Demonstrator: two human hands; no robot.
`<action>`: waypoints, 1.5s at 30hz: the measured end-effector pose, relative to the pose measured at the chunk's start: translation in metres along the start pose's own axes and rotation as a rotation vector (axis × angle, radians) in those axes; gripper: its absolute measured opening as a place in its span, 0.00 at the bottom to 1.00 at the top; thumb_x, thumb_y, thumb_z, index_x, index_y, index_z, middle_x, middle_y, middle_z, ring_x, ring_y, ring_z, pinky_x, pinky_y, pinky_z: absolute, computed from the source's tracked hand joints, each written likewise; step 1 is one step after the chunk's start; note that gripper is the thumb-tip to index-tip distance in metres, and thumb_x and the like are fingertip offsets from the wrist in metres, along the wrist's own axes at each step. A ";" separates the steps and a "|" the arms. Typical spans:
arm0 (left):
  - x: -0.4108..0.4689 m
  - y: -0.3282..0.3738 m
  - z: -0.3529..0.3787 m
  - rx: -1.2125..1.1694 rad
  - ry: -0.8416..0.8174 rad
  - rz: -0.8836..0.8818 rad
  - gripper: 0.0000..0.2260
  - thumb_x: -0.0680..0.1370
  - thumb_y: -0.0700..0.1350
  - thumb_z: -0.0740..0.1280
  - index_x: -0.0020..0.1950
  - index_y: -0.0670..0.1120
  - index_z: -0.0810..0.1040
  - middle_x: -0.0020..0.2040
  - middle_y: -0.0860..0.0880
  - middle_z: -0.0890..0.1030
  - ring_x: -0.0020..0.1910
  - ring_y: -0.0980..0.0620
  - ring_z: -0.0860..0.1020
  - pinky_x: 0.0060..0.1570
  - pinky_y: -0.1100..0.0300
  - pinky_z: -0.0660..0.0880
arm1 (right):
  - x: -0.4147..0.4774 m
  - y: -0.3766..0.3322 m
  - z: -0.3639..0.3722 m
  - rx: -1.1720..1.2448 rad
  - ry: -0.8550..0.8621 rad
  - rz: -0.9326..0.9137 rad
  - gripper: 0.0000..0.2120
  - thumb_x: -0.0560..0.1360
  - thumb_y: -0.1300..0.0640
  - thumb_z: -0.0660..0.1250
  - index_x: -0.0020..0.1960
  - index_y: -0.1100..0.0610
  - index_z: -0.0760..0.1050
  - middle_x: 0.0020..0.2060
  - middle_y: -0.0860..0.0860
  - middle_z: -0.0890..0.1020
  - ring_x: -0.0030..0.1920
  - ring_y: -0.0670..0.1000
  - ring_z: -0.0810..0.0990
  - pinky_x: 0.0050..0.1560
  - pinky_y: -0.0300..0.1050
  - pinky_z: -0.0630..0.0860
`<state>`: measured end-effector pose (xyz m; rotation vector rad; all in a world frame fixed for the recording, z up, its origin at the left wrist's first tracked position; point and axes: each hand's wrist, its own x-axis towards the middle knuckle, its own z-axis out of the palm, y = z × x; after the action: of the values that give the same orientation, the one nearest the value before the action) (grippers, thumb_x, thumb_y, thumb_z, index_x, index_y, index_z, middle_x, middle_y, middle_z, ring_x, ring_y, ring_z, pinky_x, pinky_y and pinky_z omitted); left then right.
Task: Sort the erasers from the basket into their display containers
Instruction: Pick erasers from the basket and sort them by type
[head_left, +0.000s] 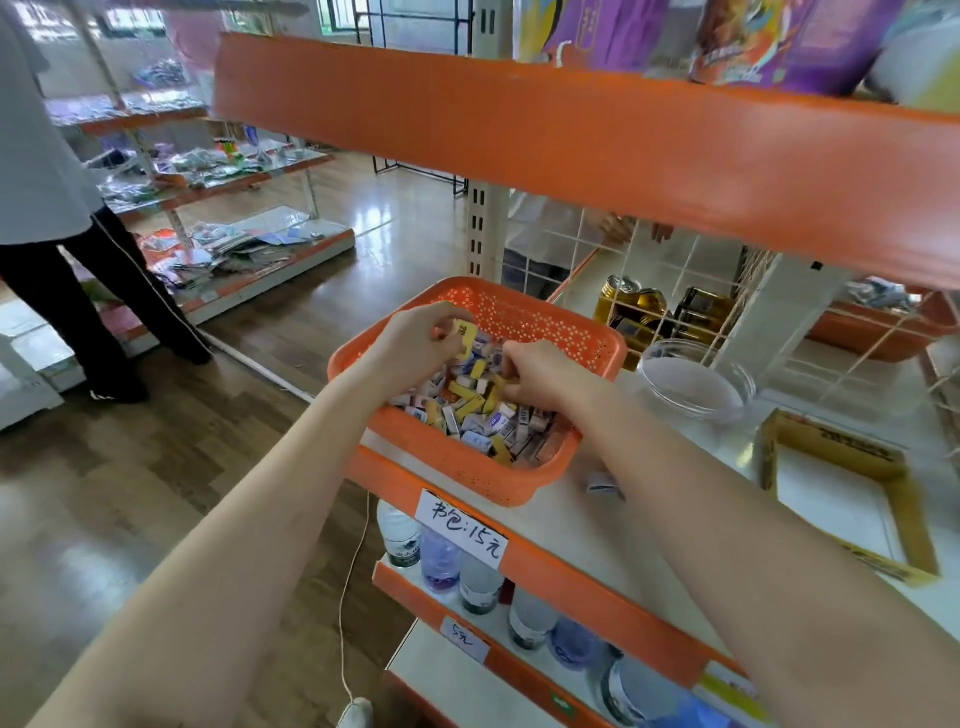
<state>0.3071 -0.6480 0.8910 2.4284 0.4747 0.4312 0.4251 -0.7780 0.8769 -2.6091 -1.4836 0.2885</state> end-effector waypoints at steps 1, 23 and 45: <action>-0.004 0.004 -0.001 0.002 -0.002 0.006 0.14 0.79 0.43 0.62 0.63 0.53 0.74 0.50 0.51 0.79 0.31 0.49 0.77 0.28 0.59 0.74 | 0.000 0.000 0.000 0.015 0.014 -0.006 0.06 0.74 0.60 0.66 0.50 0.57 0.72 0.49 0.54 0.78 0.46 0.52 0.74 0.45 0.44 0.70; -0.007 0.120 0.072 -0.072 -0.147 0.206 0.15 0.75 0.41 0.62 0.60 0.51 0.78 0.49 0.51 0.79 0.40 0.53 0.77 0.31 0.73 0.69 | -0.149 0.094 -0.036 0.490 0.463 0.288 0.09 0.73 0.55 0.71 0.50 0.52 0.74 0.41 0.44 0.76 0.41 0.43 0.75 0.38 0.33 0.67; -0.039 0.187 0.212 -0.122 -0.690 0.334 0.08 0.77 0.43 0.67 0.55 0.49 0.79 0.52 0.52 0.82 0.37 0.62 0.79 0.34 0.66 0.76 | -0.298 0.161 0.029 0.401 0.497 0.650 0.06 0.75 0.59 0.67 0.49 0.53 0.81 0.40 0.42 0.78 0.39 0.38 0.73 0.36 0.18 0.63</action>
<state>0.4023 -0.9118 0.8410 2.3460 -0.2486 -0.2490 0.4048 -1.1160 0.8470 -2.4812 -0.3590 -0.0173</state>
